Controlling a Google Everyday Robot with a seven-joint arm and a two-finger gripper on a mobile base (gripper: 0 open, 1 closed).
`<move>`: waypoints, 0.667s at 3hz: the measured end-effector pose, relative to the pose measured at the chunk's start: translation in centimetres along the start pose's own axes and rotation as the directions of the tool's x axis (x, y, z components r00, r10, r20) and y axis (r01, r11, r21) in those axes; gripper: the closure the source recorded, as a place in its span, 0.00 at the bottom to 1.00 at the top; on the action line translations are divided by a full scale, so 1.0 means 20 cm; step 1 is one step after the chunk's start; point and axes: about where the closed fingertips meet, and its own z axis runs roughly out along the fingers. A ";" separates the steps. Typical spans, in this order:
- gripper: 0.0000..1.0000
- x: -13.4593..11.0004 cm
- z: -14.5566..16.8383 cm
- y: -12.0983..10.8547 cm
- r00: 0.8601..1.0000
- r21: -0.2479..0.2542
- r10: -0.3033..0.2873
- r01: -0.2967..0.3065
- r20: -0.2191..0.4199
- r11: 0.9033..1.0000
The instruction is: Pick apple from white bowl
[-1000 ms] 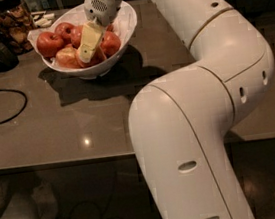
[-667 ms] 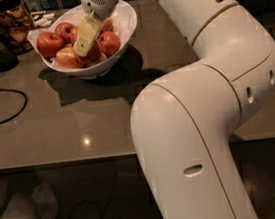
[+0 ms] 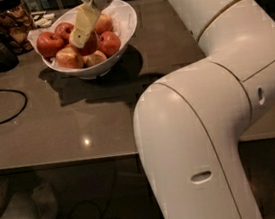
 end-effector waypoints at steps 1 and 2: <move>1.00 -0.05 -0.07 0.03 0.998 -0.006 -0.032 0.032 0.048 0.999; 1.00 -0.12 -0.17 0.09 0.993 -0.020 -0.071 0.073 0.098 0.997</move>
Offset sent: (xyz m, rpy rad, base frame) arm -0.0272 -0.0071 0.0922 0.1130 -0.0180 0.1508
